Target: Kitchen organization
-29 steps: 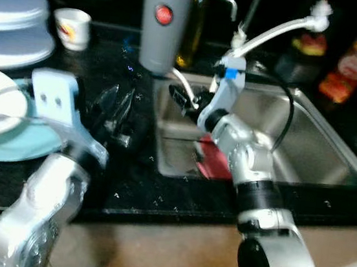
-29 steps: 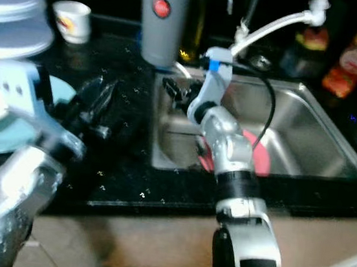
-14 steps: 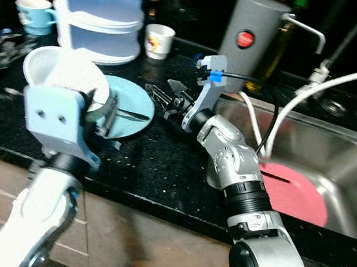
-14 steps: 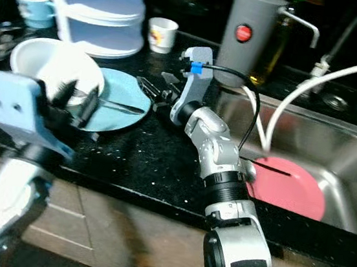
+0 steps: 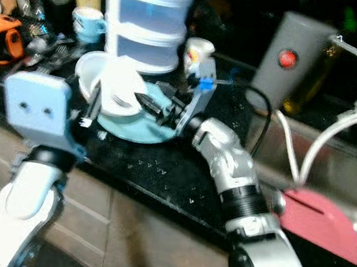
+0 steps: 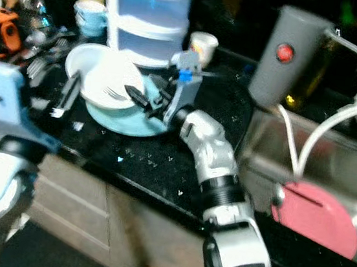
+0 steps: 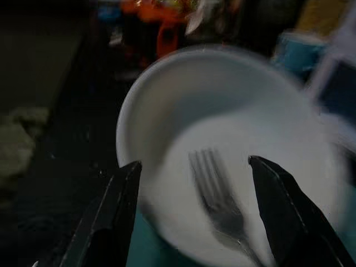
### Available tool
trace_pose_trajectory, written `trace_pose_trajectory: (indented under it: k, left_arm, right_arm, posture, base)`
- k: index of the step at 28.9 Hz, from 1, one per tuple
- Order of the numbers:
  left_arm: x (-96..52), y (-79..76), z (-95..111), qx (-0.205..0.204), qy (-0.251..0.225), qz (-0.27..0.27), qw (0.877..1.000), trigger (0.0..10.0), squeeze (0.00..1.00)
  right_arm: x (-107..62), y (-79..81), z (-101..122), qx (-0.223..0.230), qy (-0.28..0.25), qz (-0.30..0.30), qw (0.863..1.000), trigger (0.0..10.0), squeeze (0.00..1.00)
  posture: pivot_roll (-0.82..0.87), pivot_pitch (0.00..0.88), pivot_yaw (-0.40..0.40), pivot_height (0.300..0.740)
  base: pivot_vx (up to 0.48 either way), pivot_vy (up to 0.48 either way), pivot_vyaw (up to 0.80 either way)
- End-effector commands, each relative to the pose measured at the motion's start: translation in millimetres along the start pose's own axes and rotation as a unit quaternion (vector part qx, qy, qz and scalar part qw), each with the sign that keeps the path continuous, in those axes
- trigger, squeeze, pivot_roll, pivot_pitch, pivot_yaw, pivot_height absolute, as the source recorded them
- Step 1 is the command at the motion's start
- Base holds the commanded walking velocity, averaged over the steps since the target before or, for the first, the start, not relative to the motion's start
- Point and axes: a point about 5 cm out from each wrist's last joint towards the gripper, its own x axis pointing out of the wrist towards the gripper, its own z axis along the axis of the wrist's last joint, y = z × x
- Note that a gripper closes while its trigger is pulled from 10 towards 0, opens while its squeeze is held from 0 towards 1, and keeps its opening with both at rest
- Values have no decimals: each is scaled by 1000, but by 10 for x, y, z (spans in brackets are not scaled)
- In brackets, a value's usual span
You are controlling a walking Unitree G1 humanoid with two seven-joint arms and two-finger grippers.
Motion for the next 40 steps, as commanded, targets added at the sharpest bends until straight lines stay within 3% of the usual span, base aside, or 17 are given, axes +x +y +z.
trace_pose_trajectory:
  k: [1,7,14,26,31,40]
  left_arm:
    - [-10,-15,-26,2,11,-3,1000,10000,0]
    - [-10,-33,-24,0,11,-5,1000,10000,0]
    - [10,-66,-22,-6,13,-11,1000,10000,0]
    - [41,-100,-35,-12,16,-20,1000,10000,0]
    - [54,-99,-27,-12,16,-23,1000,10000,0]
    - [50,-113,-29,-15,16,-25,999,10000,0]
  right_arm:
    - [17,-24,-20,-26,12,-19,999,10000,0]
    - [31,-52,1,-40,18,-27,999,10000,0]
    - [13,-271,126,-43,11,-62,997,10000,0]
    - [-43,-372,178,-38,12,-51,998,10000,0]
    - [-110,-387,174,-9,21,10,1000,10000,0]
    - [-168,-432,193,36,5,18,999,10000,0]
  posture:
    - [265,0,-131,740]
    - [262,0,-131,740]
    - [254,0,-129,740]
    - [243,0,-121,740]
    - [236,0,-119,740]
    - [230,0,-118,740]
  base:
    - [0,0,0]
    - [0,0,0]
    - [0,0,0]
    - [0,0,0]
    - [0,0,0]
    - [0,0,0]
